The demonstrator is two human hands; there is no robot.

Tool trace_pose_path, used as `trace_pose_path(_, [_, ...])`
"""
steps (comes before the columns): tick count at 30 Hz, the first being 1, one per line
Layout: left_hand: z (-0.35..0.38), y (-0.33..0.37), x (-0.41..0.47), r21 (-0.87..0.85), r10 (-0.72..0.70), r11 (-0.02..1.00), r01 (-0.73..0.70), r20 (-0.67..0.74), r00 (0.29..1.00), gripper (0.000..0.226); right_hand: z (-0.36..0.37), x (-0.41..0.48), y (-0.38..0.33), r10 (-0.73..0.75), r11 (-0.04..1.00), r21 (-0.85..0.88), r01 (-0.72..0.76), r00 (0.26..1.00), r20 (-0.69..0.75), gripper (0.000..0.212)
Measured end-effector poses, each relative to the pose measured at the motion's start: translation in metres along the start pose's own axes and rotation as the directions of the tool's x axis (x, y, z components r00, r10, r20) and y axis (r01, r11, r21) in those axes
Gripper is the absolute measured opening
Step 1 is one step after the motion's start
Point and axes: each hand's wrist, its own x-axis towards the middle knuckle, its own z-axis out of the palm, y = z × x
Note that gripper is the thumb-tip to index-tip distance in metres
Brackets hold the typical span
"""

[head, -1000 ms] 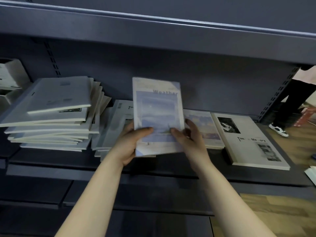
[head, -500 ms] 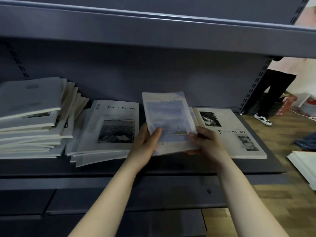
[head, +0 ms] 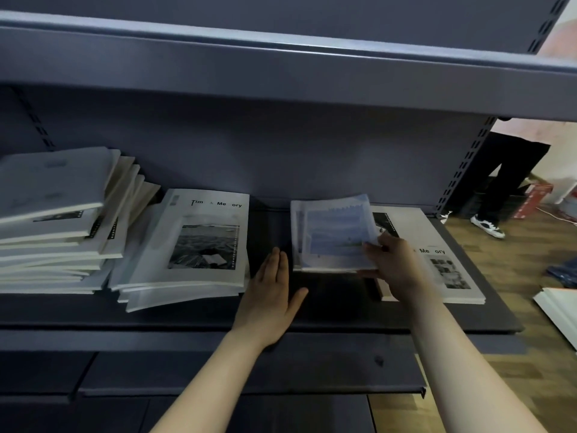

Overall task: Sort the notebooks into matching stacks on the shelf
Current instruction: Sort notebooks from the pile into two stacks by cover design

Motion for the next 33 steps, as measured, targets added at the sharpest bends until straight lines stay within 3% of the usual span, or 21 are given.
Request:
trace_pose_path(3, [0.001,0.000,0.001,0.002,-0.007,1.000,0.006,0.008,1.000,0.078,-0.001,0.005,0.007,-0.142,0.931,-0.351,0.103,0.986,-0.086,0.027])
trace_pose_path(5, [0.002,0.000,0.001,0.007,-0.010,1.000,0.010,0.009,1.000,0.078,0.000,0.004,0.010,-0.211,0.877,-0.460,0.139,0.972,-0.108,0.031])
trace_pose_path(9, [0.005,0.001,0.002,0.050,-0.026,0.998,0.026,-0.014,1.000,0.079,0.006,0.006,0.012,-0.302,0.846,-0.494,0.202,0.944,-0.130,0.050])
trace_pose_path(14, [0.007,0.000,0.002,0.071,-0.022,0.997,0.023,-0.012,1.000,0.080,0.012,0.013,0.014,-0.394,0.745,-0.614,0.261,0.915,-0.089,0.018])
trace_pose_path(21, [0.009,-0.001,0.003,0.071,-0.029,0.997,0.030,-0.016,0.999,0.080,0.005,0.004,0.015,-0.326,0.689,-0.632,0.355,0.930,0.168,0.039])
trace_pose_path(24, [0.009,-0.002,0.003,0.078,-0.035,0.996,0.036,-0.012,0.999,0.080,0.006,-0.001,0.013,-0.343,0.681,-0.651,0.334,0.932,0.119,0.053])
trace_pose_path(28, [0.008,-0.001,0.004,0.085,-0.037,0.996,0.037,-0.004,0.999,0.080,0.011,-0.006,0.014,-0.471,0.662,-0.637,0.395,0.881,0.057,0.041])
trace_pose_path(33, [0.006,0.000,0.003,0.085,-0.038,0.996,0.037,0.008,0.999,0.078,0.009,-0.004,0.012,-0.467,0.657,-0.623,0.424,0.878,0.106,0.035])
